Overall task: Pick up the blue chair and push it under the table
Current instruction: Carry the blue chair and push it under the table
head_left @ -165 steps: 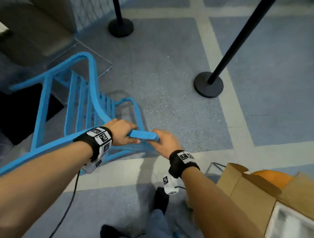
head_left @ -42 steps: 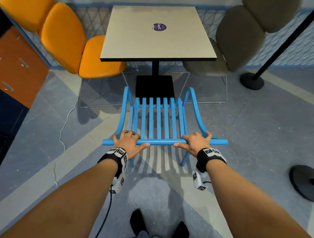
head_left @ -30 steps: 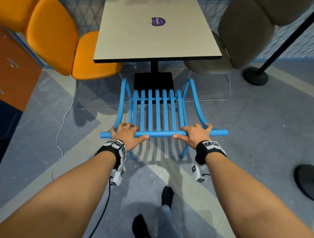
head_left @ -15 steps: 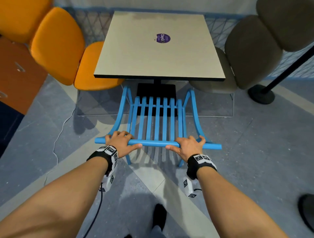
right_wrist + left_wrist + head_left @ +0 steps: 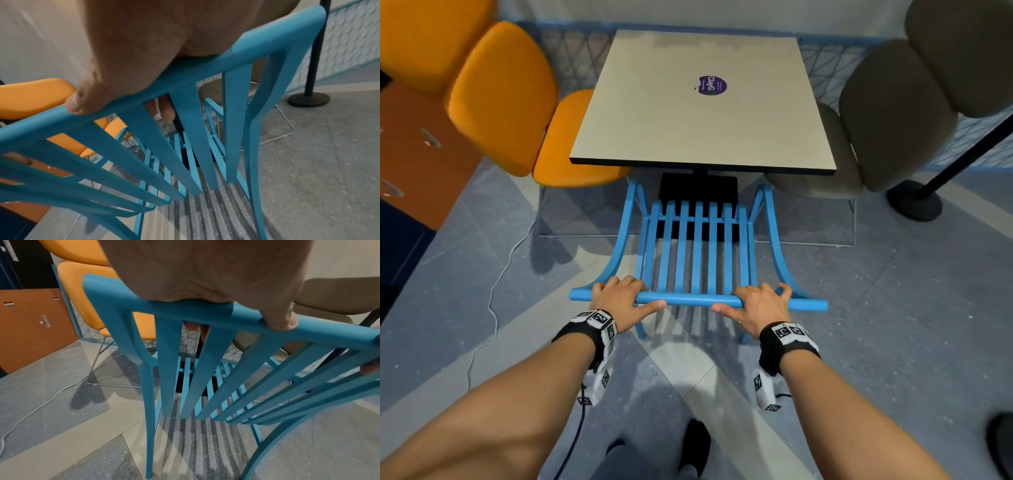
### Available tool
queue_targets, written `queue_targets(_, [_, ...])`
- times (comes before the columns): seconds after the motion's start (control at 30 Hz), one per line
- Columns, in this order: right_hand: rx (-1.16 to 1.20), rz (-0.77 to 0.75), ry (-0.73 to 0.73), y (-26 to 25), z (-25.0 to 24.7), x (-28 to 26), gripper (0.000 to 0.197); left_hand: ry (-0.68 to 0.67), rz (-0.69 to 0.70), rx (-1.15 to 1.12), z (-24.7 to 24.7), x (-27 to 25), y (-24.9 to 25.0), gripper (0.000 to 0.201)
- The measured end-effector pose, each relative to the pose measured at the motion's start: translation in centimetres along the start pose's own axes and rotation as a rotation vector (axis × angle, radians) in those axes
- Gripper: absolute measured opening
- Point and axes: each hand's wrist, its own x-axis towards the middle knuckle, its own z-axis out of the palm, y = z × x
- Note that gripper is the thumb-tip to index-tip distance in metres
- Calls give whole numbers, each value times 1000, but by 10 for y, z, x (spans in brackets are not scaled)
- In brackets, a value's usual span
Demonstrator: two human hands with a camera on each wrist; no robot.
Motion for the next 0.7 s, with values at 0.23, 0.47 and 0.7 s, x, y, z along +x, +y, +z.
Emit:
queue_targets(0.23, [5,14,-12,7,-2,-6,76,9,-33,-69,3,-15,9,65])
queue_targets(0.47, [56,13,-126,13,-11,-5,90,80,-29,-56,16,-35,13,59])
queue_targets(0.7, [157,100,-66,31,-9,-18,72,89,-7,-37,10,-19,-10,66])
